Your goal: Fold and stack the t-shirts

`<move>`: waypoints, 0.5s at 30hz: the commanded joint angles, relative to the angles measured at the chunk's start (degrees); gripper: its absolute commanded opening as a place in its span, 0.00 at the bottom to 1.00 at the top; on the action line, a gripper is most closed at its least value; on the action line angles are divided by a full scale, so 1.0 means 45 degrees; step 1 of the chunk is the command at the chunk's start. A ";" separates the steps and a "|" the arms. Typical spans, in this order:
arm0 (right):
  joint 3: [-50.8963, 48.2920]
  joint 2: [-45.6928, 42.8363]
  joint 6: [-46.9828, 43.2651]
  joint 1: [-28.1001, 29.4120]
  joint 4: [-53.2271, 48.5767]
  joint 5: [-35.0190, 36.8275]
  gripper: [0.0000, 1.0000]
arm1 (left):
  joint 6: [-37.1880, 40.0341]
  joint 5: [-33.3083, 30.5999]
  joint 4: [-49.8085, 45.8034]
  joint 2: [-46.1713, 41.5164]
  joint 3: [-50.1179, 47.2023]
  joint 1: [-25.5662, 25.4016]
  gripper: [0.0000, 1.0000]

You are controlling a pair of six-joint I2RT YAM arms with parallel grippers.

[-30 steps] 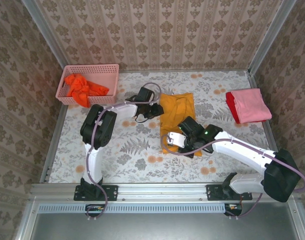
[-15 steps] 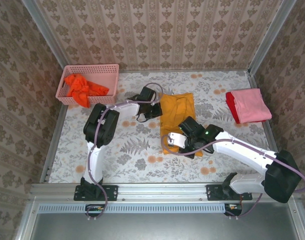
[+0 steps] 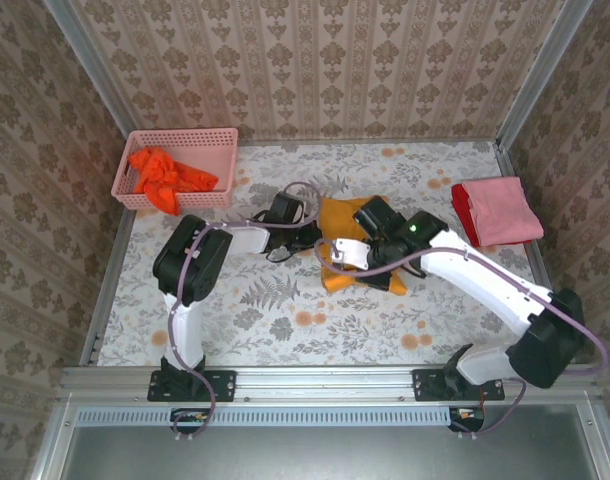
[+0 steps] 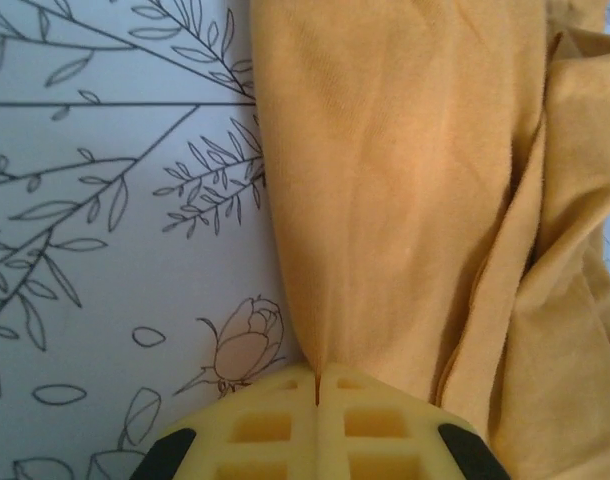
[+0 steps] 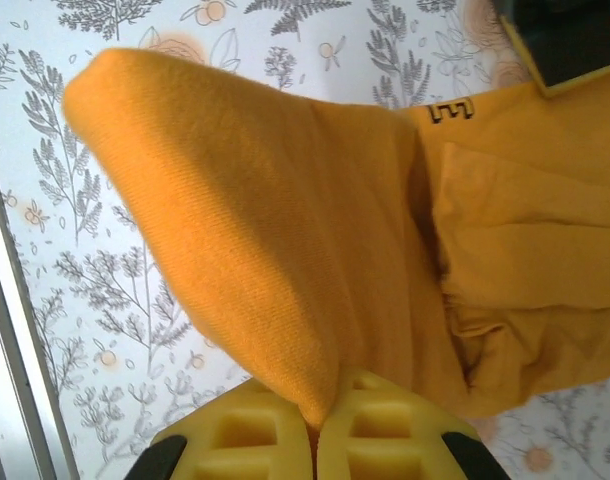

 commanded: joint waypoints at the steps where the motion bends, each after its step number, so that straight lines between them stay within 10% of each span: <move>1: 0.1600 0.1050 -0.1443 -0.0649 -0.1502 -0.0261 0.00 | -0.0502 0.1115 -0.1208 0.0197 -0.1016 -0.0142 0.00; 15: 0.6945 0.5195 -0.3784 -0.2487 -0.3024 -0.0681 0.00 | -0.0556 0.2169 -0.2084 0.1632 -0.0408 0.1050 0.00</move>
